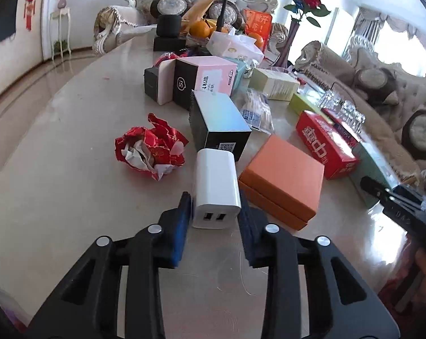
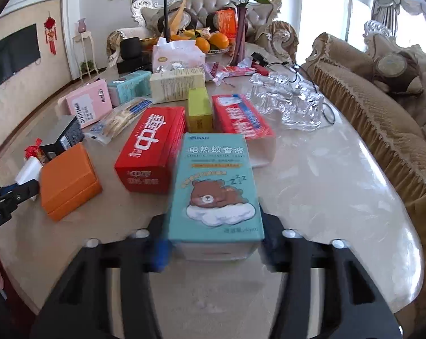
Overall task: Collect trash
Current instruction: 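Grasp the white charger with the left tool while the right tool grasps the teal bear box, then carry both items over the wastebasket and open both tools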
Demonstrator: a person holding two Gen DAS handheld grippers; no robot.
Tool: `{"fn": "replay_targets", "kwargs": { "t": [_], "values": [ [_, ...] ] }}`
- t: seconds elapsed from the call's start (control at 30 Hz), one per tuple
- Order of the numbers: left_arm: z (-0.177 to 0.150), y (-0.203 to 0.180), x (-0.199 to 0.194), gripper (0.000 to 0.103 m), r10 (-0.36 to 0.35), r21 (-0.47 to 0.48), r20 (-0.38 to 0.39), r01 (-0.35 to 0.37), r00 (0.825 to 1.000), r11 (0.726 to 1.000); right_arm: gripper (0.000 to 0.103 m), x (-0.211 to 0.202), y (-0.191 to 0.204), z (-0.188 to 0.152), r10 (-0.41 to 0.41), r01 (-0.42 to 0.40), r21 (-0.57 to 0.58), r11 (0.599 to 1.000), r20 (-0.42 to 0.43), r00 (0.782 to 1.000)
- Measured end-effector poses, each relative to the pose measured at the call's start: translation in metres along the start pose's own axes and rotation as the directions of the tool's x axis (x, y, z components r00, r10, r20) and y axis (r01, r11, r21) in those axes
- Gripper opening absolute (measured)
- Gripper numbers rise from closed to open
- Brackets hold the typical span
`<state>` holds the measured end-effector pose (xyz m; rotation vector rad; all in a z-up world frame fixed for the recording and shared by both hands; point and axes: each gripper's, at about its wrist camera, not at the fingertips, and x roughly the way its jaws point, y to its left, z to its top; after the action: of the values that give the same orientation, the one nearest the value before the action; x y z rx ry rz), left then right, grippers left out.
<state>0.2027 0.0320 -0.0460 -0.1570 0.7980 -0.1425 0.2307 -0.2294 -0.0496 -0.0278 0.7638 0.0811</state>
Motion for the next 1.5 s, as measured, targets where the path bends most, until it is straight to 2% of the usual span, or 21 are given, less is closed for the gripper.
{"fn": "replay_targets", "kwargs": {
  "t": [0.3,0.37,0.5,0.6,0.73,0.87,0.93,1.0,1.03,1.1,1.13,1.2,1.27,1.3,1.37,1.47,1.5],
  "values": [
    [-0.012,0.006,-0.02,0.029,-0.042,-0.024,0.037,0.043,0.998,0.999,0.045,-0.019,-0.003,-0.008,0.073,-0.073,0.045,0.996,0.014,0.997],
    [-0.014,0.003,-0.032,0.027,-0.049,-0.008,0.051,0.05,0.997,0.999,0.045,-0.028,-0.005,-0.01,0.115,-0.116,0.071,0.991,0.02,0.993],
    [-0.017,-0.006,-0.044,0.027,-0.018,0.067,0.059,0.014,0.998,0.998,0.045,-0.048,-0.002,-0.009,0.133,-0.136,0.064,0.989,0.054,0.99],
    [-0.018,-0.006,-0.048,0.027,-0.067,0.05,0.049,0.064,0.997,0.997,0.045,-0.059,-0.002,-0.009,0.144,-0.148,0.071,0.986,0.066,0.987],
    [-0.018,-0.016,-0.087,0.027,-0.111,0.081,0.116,0.102,0.987,0.992,0.045,-0.09,-0.007,-0.014,0.184,-0.192,0.076,0.979,0.097,0.978],
    [-0.033,-0.031,-0.141,0.027,-0.177,0.159,0.133,0.156,0.975,0.975,0.046,-0.136,-0.006,-0.033,0.266,-0.273,0.055,0.96,0.112,0.957],
    [-0.055,-0.039,-0.163,0.027,-0.202,0.21,0.09,0.18,0.975,0.961,0.046,-0.156,-0.002,-0.05,0.313,-0.317,0.037,0.948,0.089,0.946],
    [-0.082,-0.044,-0.169,0.027,-0.207,0.234,0.023,0.196,0.978,0.952,0.046,-0.165,0.006,-0.074,0.356,-0.357,0.03,0.934,0.02,0.934],
    [-0.094,-0.044,-0.168,0.027,-0.204,0.235,-0.011,0.2,0.979,0.951,0.046,-0.163,0.011,-0.087,0.375,-0.374,0.034,0.927,-0.028,0.927],
    [-0.128,-0.043,-0.148,0.027,-0.19,0.22,-0.135,0.216,0.973,0.951,0.046,-0.149,0.022,-0.114,0.388,-0.386,0.045,0.921,-0.131,0.912],
    [-0.142,-0.041,-0.134,0.027,-0.193,0.193,-0.198,0.231,0.961,0.954,0.046,-0.133,0.029,-0.131,0.397,-0.394,0.06,0.917,-0.204,0.895],
    [-0.174,-0.04,-0.097,0.027,-0.216,0.124,-0.332,0.269,0.918,0.955,0.046,-0.105,0.04,-0.153,0.403,-0.401,0.073,0.913,-0.309,0.861],
    [-0.2,-0.041,-0.057,0.027,-0.211,0.086,-0.452,0.278,0.867,0.957,0.045,-0.067,0.052,-0.171,0.386,-0.392,0.076,0.917,-0.419,0.822],
    [-0.207,-0.041,-0.043,0.027,-0.211,0.074,-0.488,0.281,0.847,0.957,0.045,-0.047,0.057,-0.178,0.367,-0.379,0.072,0.923,-0.466,0.805],
    [-0.218,-0.041,-0.016,0.027,-0.2,0.05,-0.547,0.271,0.813,0.961,0.046,-0.023,0.063,-0.183,0.327,-0.357,0.041,0.933,-0.511,0.795],
    [-0.225,-0.036,0.008,0.028,-0.16,0.051,-0.595,0.236,0.788,0.97,0.048,0.004,0.068,-0.189,0.291,-0.338,0.018,0.941,-0.552,0.782],
    [-0.227,-0.034,0.013,0.034,-0.15,0.063,-0.604,0.234,0.783,0.97,0.054,0.011,0.069,-0.191,0.28,-0.333,0.009,0.943,-0.565,0.776]
  ]
}}
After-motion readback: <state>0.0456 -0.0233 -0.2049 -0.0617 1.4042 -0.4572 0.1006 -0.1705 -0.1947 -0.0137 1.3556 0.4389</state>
